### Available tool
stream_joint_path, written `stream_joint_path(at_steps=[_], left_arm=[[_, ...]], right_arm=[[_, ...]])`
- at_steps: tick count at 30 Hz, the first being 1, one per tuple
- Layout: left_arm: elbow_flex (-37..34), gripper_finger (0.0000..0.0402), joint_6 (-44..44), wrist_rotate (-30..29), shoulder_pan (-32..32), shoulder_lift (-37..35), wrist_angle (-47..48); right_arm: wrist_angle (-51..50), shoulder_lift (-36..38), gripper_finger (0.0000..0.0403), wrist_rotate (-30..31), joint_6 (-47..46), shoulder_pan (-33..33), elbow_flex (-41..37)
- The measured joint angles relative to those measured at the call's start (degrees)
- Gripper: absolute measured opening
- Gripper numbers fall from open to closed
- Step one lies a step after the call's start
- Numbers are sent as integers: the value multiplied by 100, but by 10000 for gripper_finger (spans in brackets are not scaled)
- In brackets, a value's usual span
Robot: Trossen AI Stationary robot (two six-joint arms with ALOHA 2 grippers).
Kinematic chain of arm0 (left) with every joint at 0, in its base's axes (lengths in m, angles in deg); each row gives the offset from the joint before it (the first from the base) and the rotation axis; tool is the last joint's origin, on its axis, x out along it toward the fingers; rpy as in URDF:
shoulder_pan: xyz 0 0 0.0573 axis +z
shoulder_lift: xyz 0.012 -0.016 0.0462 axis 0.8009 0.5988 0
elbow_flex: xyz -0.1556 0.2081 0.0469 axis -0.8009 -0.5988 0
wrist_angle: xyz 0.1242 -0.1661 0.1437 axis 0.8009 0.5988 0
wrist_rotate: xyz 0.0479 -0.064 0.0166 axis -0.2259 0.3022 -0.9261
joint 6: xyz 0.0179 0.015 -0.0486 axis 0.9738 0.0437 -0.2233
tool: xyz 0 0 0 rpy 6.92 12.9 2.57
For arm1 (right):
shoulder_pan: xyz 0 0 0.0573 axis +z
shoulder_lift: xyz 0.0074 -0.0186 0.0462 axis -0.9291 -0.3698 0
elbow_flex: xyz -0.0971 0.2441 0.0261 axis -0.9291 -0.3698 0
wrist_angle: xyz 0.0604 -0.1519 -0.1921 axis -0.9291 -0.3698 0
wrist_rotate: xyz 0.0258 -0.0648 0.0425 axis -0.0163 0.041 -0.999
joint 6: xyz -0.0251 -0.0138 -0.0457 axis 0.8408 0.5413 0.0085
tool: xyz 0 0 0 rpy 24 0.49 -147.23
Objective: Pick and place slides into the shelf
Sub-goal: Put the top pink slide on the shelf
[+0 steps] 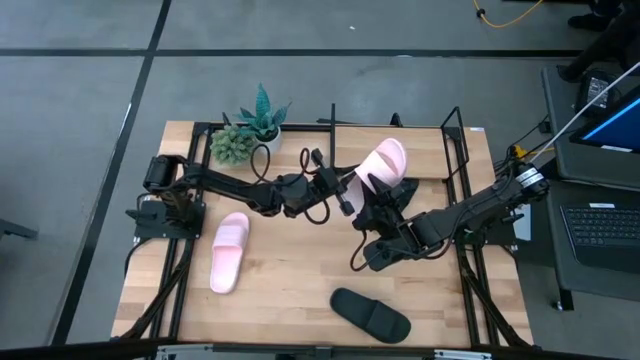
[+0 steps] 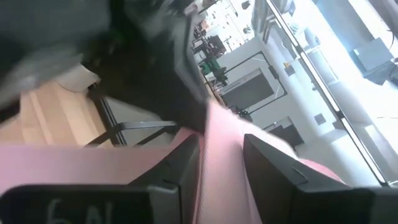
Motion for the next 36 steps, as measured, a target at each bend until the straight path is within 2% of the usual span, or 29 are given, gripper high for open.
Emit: stream_joint_path(at_steps=[14,23,36], left_arm=[[2,1,120,-323,-172,-121,275],[2,1,543,-927,-440,-126,249],[2,1,805,-1298,-729,-132,216]], right_arm=[[-160,61,126,1,29,-24,0],[-283,91,126,6,102,-87,0],[-387,155,126,94,148,-166,0]])
